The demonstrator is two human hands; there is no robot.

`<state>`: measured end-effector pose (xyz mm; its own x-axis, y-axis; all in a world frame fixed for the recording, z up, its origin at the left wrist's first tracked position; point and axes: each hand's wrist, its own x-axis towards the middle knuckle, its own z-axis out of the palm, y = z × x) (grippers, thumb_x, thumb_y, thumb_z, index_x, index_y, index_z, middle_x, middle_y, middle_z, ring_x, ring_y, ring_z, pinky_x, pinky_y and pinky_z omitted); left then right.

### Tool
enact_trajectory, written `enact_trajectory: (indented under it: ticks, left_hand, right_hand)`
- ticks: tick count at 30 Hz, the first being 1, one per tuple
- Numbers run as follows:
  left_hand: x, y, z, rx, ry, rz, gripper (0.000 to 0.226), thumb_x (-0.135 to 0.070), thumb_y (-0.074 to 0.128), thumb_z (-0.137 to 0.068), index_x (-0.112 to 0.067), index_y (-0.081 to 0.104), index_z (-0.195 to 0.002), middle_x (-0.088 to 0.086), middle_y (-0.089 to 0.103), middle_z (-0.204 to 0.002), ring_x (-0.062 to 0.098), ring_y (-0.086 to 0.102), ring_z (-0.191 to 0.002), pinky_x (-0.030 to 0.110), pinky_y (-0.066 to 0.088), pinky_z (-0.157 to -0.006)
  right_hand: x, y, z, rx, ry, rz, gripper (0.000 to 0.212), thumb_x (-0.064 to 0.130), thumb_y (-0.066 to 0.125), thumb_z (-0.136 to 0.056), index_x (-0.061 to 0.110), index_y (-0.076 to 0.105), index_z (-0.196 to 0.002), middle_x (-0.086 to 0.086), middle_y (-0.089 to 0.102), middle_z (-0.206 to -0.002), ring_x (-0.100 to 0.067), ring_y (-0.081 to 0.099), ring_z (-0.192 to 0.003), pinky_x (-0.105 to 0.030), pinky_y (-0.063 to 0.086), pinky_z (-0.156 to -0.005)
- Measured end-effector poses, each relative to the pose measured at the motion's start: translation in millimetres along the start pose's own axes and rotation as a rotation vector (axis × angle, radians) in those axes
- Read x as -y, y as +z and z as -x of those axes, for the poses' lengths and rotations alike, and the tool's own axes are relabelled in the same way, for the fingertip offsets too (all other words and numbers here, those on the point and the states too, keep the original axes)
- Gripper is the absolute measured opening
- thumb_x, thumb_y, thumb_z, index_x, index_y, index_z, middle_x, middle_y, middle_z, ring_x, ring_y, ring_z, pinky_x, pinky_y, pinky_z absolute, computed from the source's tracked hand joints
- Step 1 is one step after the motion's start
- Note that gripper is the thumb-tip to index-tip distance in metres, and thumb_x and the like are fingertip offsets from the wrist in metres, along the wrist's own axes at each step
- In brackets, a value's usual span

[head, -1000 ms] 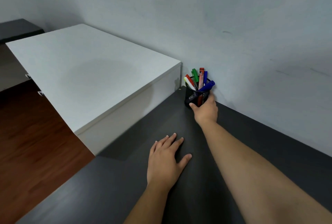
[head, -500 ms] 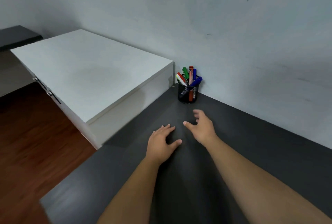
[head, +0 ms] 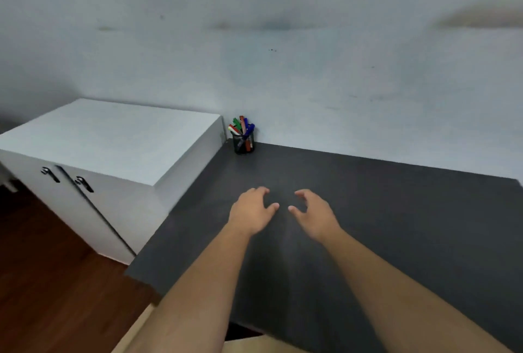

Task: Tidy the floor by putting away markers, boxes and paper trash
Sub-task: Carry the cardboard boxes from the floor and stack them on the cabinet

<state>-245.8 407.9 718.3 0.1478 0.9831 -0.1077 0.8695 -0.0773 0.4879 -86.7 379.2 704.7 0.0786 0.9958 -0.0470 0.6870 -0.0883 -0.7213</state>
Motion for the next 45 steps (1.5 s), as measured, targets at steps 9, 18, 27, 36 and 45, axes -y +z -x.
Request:
enact_trajectory:
  ticks: [9, 18, 27, 36, 45]
  left_hand:
    - [-59.1, 52.9, 136.4, 0.161, 0.2, -0.047, 0.048, -0.044, 0.053, -0.092, -0.023, 0.047, -0.135, 0.0, 0.049, -0.138, 0.02, 0.046, -0.128, 0.04, 0.04, -0.105]
    - [13.0, 95.2, 244.0, 0.176, -0.139, 0.073, 0.029, -0.038, 0.057, -0.09, -0.02, 0.06, -0.113, -0.001, 0.067, -0.105, 0.021, 0.062, -0.102, 0.035, 0.049, -0.091]
    - [158.0, 231.9, 305.4, 0.172, -0.673, 0.229, 0.062, -0.034, 0.065, -0.086, -0.011, 0.042, -0.139, 0.013, 0.044, -0.139, 0.031, 0.046, -0.128, 0.039, 0.04, -0.102]
    - [244.5, 325.2, 299.2, 0.132, -0.873, 0.601, 0.072, -0.03, 0.079, -0.075, -0.004, 0.046, -0.134, 0.012, 0.06, -0.128, 0.031, 0.057, -0.117, 0.041, 0.048, -0.098]
    - [189.5, 226.5, 389.8, 0.091, -0.895, 0.56, 0.058, -0.05, 0.068, -0.081, -0.012, 0.058, -0.124, 0.01, 0.066, -0.122, 0.029, 0.061, -0.112, 0.035, 0.049, -0.092]
  right_hand:
    - [-57.8, -62.0, 180.7, -0.06, 0.211, 0.197, 0.046, 0.034, 0.056, -0.092, 0.02, 0.046, -0.134, -0.001, 0.051, -0.136, -0.02, 0.047, -0.127, -0.036, 0.039, -0.106]
    - [-97.9, -10.3, 263.7, 0.157, 0.225, 0.104, 0.017, 0.027, 0.057, -0.092, 0.016, 0.062, -0.104, -0.002, 0.068, -0.102, -0.02, 0.063, -0.098, -0.031, 0.049, -0.086]
    - [-218.9, 128.4, 292.9, 0.342, 0.474, 0.067, 0.054, 0.027, 0.063, -0.088, 0.008, 0.047, -0.136, -0.011, 0.055, -0.135, -0.026, 0.051, -0.124, -0.031, 0.038, -0.101]
    - [-300.8, 216.5, 281.2, 0.264, 0.763, -0.07, 0.06, 0.044, 0.073, -0.076, 0.009, 0.055, -0.121, -0.011, 0.062, -0.12, -0.029, 0.057, -0.113, -0.035, 0.043, -0.097]
    - [-225.3, 157.9, 326.8, 0.371, 0.7, 0.001, 0.061, 0.056, 0.06, -0.082, 0.005, 0.061, -0.116, -0.017, 0.064, -0.117, -0.034, 0.059, -0.108, -0.034, 0.043, -0.083]
